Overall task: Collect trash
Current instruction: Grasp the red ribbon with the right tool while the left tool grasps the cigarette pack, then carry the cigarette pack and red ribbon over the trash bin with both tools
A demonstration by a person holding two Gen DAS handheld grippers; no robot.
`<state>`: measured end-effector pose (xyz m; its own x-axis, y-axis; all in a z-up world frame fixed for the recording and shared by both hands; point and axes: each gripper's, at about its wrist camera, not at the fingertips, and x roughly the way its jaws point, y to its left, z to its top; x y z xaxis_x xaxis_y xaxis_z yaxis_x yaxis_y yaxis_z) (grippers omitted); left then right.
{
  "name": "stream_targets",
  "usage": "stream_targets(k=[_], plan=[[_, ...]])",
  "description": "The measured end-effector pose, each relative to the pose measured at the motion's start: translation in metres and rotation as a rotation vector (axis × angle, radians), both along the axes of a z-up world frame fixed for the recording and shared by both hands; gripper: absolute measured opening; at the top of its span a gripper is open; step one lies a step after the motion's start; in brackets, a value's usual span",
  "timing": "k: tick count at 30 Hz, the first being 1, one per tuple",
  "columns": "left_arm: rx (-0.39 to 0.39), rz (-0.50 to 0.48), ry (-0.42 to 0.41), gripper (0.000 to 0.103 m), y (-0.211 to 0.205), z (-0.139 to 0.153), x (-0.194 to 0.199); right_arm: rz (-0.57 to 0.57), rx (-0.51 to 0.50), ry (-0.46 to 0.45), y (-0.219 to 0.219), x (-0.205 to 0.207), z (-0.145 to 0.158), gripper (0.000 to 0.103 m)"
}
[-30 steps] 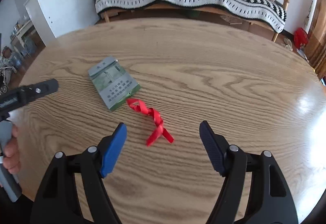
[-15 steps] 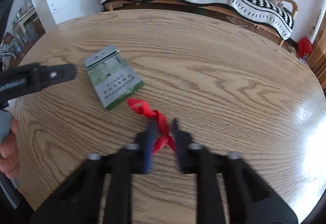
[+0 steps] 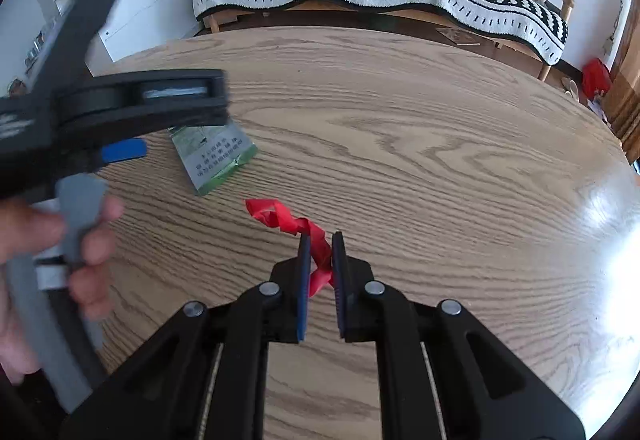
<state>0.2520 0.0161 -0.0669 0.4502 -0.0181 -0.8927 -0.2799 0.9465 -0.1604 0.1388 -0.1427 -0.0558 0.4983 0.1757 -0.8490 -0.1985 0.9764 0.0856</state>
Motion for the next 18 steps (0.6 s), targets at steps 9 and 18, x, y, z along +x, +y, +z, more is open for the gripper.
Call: stream_targets(k=[9,18], plan=[[0.119,0.061,0.023,0.096,-0.024,-0.01,0.013,-0.037,0.013,-0.009,-0.031,-0.022,0.007,0.011],[0.18,-0.012,-0.024,0.061,-0.035,-0.004,0.005,-0.118,0.055,-0.017,-0.08,-0.041,0.015,0.011]])
